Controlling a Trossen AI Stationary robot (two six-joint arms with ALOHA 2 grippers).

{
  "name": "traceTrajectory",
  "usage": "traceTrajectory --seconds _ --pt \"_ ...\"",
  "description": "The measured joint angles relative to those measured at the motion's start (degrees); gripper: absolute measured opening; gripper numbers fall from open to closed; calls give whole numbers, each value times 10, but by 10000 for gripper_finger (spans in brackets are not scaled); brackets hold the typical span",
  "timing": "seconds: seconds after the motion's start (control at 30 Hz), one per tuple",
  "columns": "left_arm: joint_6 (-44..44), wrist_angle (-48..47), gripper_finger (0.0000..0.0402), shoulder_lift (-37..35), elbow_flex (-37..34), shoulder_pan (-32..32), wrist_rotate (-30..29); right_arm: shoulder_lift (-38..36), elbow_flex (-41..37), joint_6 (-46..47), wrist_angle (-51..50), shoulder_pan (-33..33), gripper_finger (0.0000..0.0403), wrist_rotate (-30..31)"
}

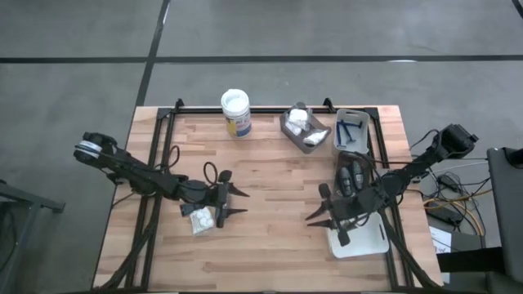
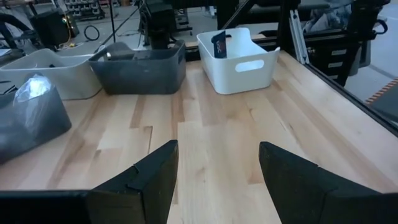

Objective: Pick & Place Travel size toiletries
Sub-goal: Put the gray deodorant into the bottom black bin

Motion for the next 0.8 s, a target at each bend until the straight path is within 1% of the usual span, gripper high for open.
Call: traceTrajectory --seconds 0.13,0.47,0.67,0.8 --pt "-7 -4 229 0 -4 0 0 0 3 20 1 0 54 0" --pt "-23 -16 229 0 -4 0 1 0 3 18 1 0 33 0" --pt "-35 -76 229 -6 -3 -7 9 0 3 18 2 0 37 0" --pt "-70 -166 229 -24 8 -15 45 0 2 17 2 0 48 1"
